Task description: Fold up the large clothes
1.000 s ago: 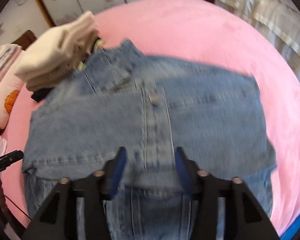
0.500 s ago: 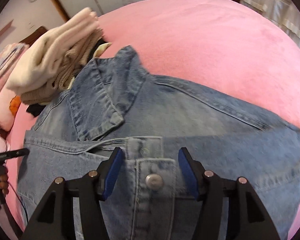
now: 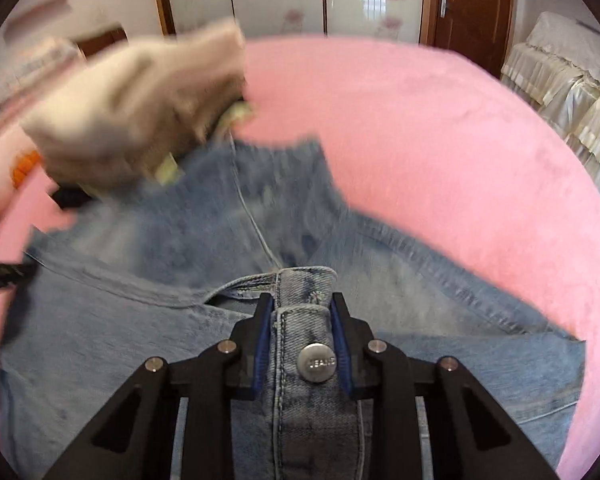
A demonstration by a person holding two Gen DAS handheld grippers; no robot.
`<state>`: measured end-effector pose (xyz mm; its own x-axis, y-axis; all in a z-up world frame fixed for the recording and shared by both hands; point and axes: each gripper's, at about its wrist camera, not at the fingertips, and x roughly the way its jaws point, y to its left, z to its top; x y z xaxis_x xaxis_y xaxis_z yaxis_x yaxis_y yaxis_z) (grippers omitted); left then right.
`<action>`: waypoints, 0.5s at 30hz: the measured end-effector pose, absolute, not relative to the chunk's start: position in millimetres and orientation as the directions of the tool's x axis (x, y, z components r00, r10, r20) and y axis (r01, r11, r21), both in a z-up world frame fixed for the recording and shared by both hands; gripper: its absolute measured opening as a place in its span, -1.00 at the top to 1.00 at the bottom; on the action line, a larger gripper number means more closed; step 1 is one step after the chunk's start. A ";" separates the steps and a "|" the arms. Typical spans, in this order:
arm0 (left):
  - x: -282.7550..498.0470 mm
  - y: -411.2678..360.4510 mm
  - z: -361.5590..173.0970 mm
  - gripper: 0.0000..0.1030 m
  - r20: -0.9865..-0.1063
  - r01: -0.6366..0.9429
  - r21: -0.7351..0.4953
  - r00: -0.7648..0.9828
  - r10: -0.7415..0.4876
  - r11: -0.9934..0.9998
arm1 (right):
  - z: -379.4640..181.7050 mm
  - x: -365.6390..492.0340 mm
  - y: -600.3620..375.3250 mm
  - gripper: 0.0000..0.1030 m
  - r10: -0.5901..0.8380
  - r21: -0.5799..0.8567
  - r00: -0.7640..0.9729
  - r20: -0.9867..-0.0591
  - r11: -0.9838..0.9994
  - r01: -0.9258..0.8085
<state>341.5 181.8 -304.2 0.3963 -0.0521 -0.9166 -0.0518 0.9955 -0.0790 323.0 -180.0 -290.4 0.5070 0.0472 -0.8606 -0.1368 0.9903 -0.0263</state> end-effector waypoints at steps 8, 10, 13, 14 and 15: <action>333.7 162.1 -279.3 0.53 -0.932 -0.021 0.027 0.361 0.032 0.999 | -258.0 306.9 -179.1 0.12 -0.015 -0.049 0.524 -0.852 0.998 -0.050; 322.3 156.9 -256.8 0.53 -0.922 -0.035 0.025 0.386 0.036 0.999 | -243.2 288.8 -174.0 0.11 0.000 -0.036 0.532 -0.847 0.998 -0.058; 295.6 140.5 -224.6 0.46 -0.896 -0.030 -0.111 0.436 -0.087 0.993 | -226.5 259.1 -155.5 0.12 0.080 0.030 0.538 -0.839 0.994 -0.101; 287.7 128.6 -220.5 0.46 -0.890 -0.022 -0.149 0.440 -0.124 0.989 | -224.4 249.7 -147.4 0.12 0.108 0.053 0.537 -0.837 0.992 -0.117; 281.9 119.3 -218.1 0.46 -0.886 -0.019 -0.170 0.440 -0.144 0.985 | -224.2 239.3 -137.5 0.12 0.137 0.077 0.532 -0.836 0.988 -0.133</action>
